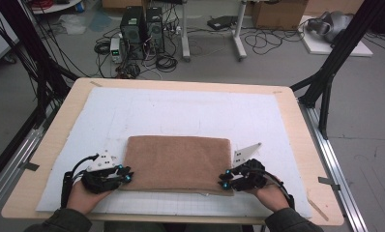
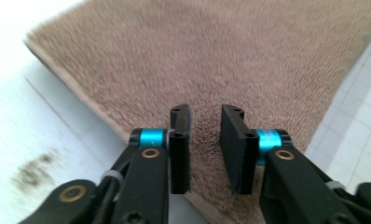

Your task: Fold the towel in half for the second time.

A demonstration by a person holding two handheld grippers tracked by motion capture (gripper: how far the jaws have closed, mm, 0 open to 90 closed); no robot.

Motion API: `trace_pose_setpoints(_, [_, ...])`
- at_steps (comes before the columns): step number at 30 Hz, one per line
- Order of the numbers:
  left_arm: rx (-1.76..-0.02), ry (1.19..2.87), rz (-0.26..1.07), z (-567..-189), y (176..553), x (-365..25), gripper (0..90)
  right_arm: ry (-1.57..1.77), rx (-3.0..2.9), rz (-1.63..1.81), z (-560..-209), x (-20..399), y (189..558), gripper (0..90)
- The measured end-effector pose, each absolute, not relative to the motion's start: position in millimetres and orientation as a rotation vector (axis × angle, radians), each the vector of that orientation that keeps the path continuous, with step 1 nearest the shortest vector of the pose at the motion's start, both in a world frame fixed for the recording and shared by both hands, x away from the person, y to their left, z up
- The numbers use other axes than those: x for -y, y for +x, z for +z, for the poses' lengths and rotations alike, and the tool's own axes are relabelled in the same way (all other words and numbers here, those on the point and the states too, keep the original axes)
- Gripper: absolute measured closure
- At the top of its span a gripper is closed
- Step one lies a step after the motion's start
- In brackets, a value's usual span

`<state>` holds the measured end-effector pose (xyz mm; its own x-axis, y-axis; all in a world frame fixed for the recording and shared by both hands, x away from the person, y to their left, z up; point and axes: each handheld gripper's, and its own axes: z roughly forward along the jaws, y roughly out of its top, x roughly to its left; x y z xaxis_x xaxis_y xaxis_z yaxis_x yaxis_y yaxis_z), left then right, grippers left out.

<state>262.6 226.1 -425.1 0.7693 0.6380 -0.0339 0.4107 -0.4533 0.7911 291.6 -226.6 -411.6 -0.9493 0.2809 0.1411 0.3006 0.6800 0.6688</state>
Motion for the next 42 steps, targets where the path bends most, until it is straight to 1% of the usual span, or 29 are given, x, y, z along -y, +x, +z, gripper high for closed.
trace_pose_setpoints(3, [-0.804, 2.078, 0.387, -415, 274, -226, 60.4, -0.537, 2.908, -1.182, -400, 225, 305, 61.1])
trace_pose_setpoints(4, [-0.804, 2.069, 0.397, -413, 278, -226, 59.1, -0.564, 2.932, -1.201, -397, 225, 312, 57.6])
trace_pose_setpoints(6, [-0.807, 2.053, 0.444, -409, 288, -225, 55.4, -0.611, 2.941, -1.224, -393, 225, 325, 54.8])
trace_pose_setpoints(8, [-0.829, 2.043, 0.468, -406, 301, -223, 49.9, -0.683, 2.966, -1.250, -392, 226, 340, 47.7])
trace_pose_setpoints(10, [-0.843, 2.043, 0.505, -406, 314, -221, 48.6, -0.760, 2.961, -1.262, -393, 228, 357, 42.8])
trace_pose_setpoints(12, [-0.876, 2.030, 0.511, -409, 327, -221, 44.1, -0.821, 2.945, -1.296, -396, 230, 369, 38.4])
trace_pose_setpoints(13, [-0.898, 2.030, 0.506, -412, 333, -221, 43.8, -0.844, 2.944, -1.310, -398, 231, 374, 36.1])
trace_pose_setpoints(15, [-0.947, 2.015, 0.458, -418, 346, -223, 42.3, -0.879, 2.953, -1.325, -404, 234, 383, 32.1])
trace_pose_setpoints(16, [-0.958, 2.021, 0.458, -420, 349, -224, 42.1, -0.906, 2.952, -1.319, -408, 236, 387, 30.6])
trace_pose_setpoints(20, [-1.028, 2.023, 0.425, -434, 362, -225, 39.3, -0.977, 2.865, -1.299, -424, 241, 400, 30.1])
trace_pose_setpoints(21, [-1.051, 2.021, 0.400, -437, 364, -225, 38.5, -0.976, 2.861, -1.286, -427, 241, 401, 30.1])
trace_pose_setpoints(23, [-1.065, 2.038, 0.379, -442, 366, -223, 37.4, -0.955, 2.868, -1.237, -434, 238, 403, 32.5])
trace_pose_setpoints(24, [-1.066, 2.030, 0.355, -444, 367, -223, 38.1, -0.950, 2.838, -1.226, -437, 237, 403, 37.5])
trace_pose_setpoints(25, [-1.068, 2.019, 0.324, -444, 367, -224, 43.2, -0.936, 2.801, -1.225, -439, 238, 404, 46.4])
trace_pose_setpoints(26, [-1.070, 2.011, 0.320, -444, 367, -224, 49.7, -0.922, 2.776, -1.238, -440, 238, 404, 53.0])
trace_pose_setpoints(27, [-1.062, 2.015, 0.322, -443, 367, -224, 54.7, -0.896, 2.771, -1.244, -440, 238, 403, 62.6])
trace_pose_setpoints(28, [-1.045, 2.009, 0.348, -440, 365, -224, 63.5, -0.853, 2.769, -1.261, -438, 238, 402, 73.8])
trace_pose_setpoints(29, [-1.034, 1.991, 0.386, -438, 363, -222, 73.2, -0.825, 2.802, -1.263, -435, 238, 401, 76.3])
trace_pose_setpoints(31, [-1.030, 1.976, 0.449, -434, 361, -218, 79.3, -0.821, 2.852, -1.251, -429, 235, 400, 78.2])
trace_pose_setpoints(33, [-1.032, 1.959, 0.480, -429, 363, -216, 80.8, -0.824, 2.892, -1.258, -422, 234, 402, 78.4])
trace_pose_setpoints(36, [-1.048, 1.908, 0.517, -416, 371, -216, 81.4, -0.851, 2.930, -1.303, -401, 233, 413, 78.5])
trace_pose_setpoints(40, [-1.046, 1.862, 0.591, -389, 394, -215, 81.7, -0.878, 2.980, -1.390, -371, 230, 437, 78.6])
trace_pose_setpoints(41, [-1.043, 1.867, 0.601, -385, 401, -215, 81.3, -0.903, 2.993, -1.384, -365, 229, 444, 77.8])
trace_pose_setpoints(42, [-1.058, 1.872, 0.625, -380, 412, -216, 79.1, -0.922, 3.005, -1.383, -363, 227, 449, 74.7])
